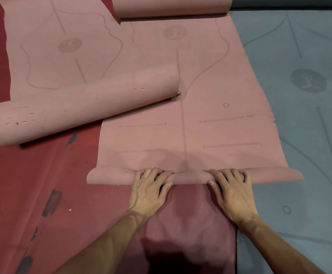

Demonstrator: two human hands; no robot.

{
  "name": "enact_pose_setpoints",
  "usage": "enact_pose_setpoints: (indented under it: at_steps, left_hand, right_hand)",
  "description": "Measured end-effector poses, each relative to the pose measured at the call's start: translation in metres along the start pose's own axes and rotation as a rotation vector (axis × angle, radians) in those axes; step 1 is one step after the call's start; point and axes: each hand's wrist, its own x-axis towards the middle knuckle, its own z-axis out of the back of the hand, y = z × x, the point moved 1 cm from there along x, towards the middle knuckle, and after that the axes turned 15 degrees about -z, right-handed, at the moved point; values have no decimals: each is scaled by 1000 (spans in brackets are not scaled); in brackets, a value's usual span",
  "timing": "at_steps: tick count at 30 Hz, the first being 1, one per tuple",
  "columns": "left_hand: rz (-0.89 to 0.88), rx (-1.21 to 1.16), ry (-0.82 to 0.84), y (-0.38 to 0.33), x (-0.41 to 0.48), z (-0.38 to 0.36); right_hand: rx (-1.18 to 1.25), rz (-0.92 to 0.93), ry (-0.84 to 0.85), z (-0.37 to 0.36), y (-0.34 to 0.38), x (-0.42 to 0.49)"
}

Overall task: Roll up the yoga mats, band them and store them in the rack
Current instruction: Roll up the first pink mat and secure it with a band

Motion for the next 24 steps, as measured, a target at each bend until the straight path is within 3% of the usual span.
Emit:
enact_pose_setpoints:
  at_steps: [4,15,20,24]
  left_hand:
    - [-9,19,18,3,6,4]
    - [-21,72,-6,15,23,2]
    - [-8,167,-60,12,32,-2]
    - [117,140,-195,-6,34,-3]
  right_hand:
    - [-21,68,31,5,-5,14]
    - [-63,19,30,5,1,32]
    - [-50,-5,23,1,1,36]
    - [-95,-8,45,-1,4,44]
